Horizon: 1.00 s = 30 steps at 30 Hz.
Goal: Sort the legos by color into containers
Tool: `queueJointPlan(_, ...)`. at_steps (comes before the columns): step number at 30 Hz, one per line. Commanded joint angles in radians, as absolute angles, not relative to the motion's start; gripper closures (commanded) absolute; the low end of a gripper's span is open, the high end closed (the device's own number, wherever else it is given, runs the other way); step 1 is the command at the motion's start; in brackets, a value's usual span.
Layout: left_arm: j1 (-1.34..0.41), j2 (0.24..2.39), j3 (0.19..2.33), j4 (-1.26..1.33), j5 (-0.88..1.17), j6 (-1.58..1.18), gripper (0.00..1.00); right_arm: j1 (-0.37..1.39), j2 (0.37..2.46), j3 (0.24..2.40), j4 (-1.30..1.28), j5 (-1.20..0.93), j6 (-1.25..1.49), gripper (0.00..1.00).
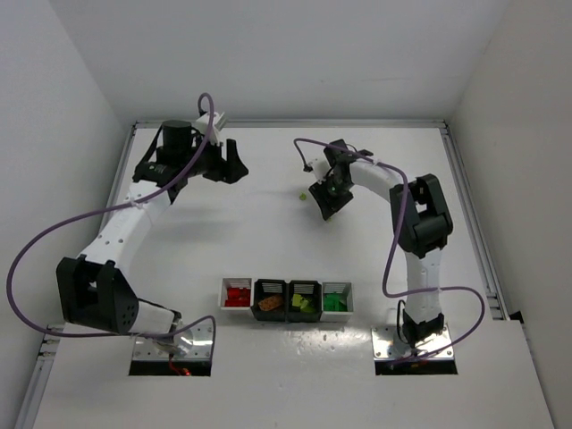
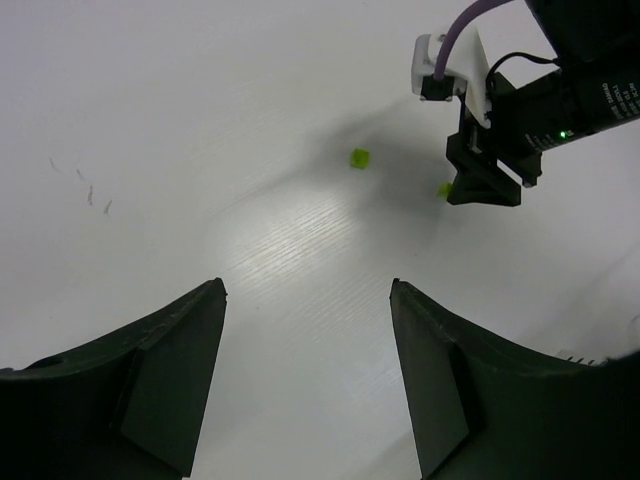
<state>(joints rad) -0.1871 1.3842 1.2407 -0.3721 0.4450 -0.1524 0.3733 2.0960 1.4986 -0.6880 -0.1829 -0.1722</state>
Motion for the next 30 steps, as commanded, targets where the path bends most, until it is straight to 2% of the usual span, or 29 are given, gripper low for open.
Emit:
queueJointPlan(1,-0.163,1.400,1.253,-0.357,0.485,-0.170,0.28,0.387,2.108,1.536,-0.676,-0.173,-0.156,0.51)
queueJointPlan(11,-0.133,1.419,1.253,-0.367,0.505,-0.152,0.28,0.397,2.117,1.505,-0.676,-0.164,-0.156,0.59)
queueJointPlan(21,-0.133,1.448,1.253,-0.367,0.457,-0.141,0.27,0.397,2.105,1.474,-0.687,-0.176,-0.187,0.86)
queueJointPlan(24,-0.133,1.457,1.244,-0.367,0.457,-0.141,0.25,0.397,2.039,1.465,-0.732,-0.210,-0.222,0.92)
queueJointPlan(30,-0.133,1.531,1.244,-0.367,0.457,-0.160,0.25,0.451,1.810,1.496,-0.883,-0.445,-0.345,0.95)
